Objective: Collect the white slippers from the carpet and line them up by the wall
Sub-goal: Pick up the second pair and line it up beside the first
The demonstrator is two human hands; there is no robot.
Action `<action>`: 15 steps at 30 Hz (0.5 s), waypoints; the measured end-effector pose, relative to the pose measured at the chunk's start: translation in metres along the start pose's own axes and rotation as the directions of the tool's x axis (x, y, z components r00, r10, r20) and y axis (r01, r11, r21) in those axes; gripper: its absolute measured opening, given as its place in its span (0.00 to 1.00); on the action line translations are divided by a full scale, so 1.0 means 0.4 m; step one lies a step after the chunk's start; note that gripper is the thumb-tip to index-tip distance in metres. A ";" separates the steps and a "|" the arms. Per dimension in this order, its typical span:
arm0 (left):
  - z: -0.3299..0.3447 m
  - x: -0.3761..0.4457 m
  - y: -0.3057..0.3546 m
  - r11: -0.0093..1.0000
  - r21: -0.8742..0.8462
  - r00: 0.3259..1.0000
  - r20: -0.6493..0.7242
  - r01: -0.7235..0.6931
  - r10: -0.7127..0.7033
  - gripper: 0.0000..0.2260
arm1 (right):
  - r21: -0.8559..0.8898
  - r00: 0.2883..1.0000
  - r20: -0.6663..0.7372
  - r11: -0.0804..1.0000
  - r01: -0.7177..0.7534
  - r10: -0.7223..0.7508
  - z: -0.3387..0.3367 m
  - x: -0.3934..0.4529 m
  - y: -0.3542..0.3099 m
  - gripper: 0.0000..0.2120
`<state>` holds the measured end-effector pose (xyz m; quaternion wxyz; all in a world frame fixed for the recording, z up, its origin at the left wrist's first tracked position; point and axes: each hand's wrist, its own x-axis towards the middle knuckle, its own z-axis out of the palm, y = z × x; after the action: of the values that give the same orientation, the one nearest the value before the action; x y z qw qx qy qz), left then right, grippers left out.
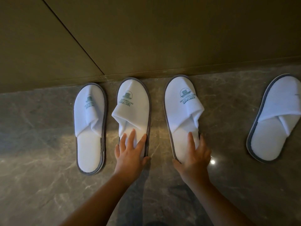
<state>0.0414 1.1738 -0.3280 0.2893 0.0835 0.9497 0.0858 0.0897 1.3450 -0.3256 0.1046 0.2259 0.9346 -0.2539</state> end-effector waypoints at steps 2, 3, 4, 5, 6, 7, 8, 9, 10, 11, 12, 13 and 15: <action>-0.001 -0.001 0.003 1.000 -0.014 1.000 -0.007 0.003 -0.003 0.32 | 0.002 1.000 0.000 1.000 0.007 -0.007 0.001 0.001 0.002 0.43; -0.003 -0.002 0.005 1.000 -0.029 1.000 -0.015 0.005 -0.006 0.32 | -0.001 1.000 0.005 1.000 0.013 -0.013 0.001 0.002 0.004 0.43; -0.006 -0.003 0.009 0.999 -0.043 1.000 -0.026 0.003 -0.004 0.32 | -0.006 1.000 0.019 1.000 0.017 -0.017 0.001 0.002 0.005 0.43; -0.010 -0.005 0.014 0.999 -0.051 0.999 -0.042 -0.008 0.005 0.32 | -0.015 0.999 0.036 1.000 0.022 -0.022 -0.001 0.002 0.005 0.44; -0.014 -0.008 0.019 0.998 -0.058 0.998 -0.063 -0.025 0.021 0.31 | -0.025 0.998 0.046 0.999 0.032 -0.031 -0.004 0.001 0.005 0.44; -0.020 -0.010 0.026 0.997 -0.067 0.995 -0.087 -0.046 0.040 0.31 | -0.037 0.998 0.042 0.998 0.046 -0.045 -0.008 0.000 0.006 0.44; -0.025 -0.012 0.035 0.995 -0.075 0.992 -0.110 -0.070 0.062 0.31 | -0.045 0.998 0.025 0.997 0.062 -0.060 -0.013 0.000 0.009 0.44; -0.029 -0.013 0.047 0.992 -0.080 0.988 -0.130 -0.096 0.085 0.31 | -0.043 0.998 0.004 0.997 0.071 -0.071 -0.021 -0.002 0.014 0.43; -0.031 -0.013 0.062 0.989 -0.078 0.982 -0.148 -0.127 0.115 0.30 | -0.030 0.998 -0.014 0.997 0.066 -0.066 -0.032 -0.003 0.020 0.42; -0.032 -0.013 0.081 0.984 -0.072 0.975 -0.163 -0.165 0.151 0.31 | -0.012 0.998 -0.034 0.999 0.051 -0.052 -0.044 -0.002 0.031 0.41; -0.030 -0.010 0.104 0.976 -0.063 0.966 -0.168 -0.208 0.196 0.31 | 0.004 0.998 -0.058 0.999 0.032 -0.032 -0.058 0.000 0.047 0.40; -0.026 -0.006 0.129 0.966 -0.048 0.957 -0.156 -0.253 0.242 0.33 | 0.005 0.997 -0.079 1.000 0.006 -0.006 -0.074 0.003 0.069 0.38; -0.011 0.007 0.181 0.947 -0.011 0.944 -0.079 -0.322 0.320 0.35 | -0.017 0.991 -0.087 0.995 -0.100 0.098 -0.111 0.015 0.124 0.37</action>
<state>0.0446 1.2443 -0.3105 0.2358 0.2302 0.9327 0.1463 0.1044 1.4086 -0.3108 0.0792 0.2816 0.9286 -0.2285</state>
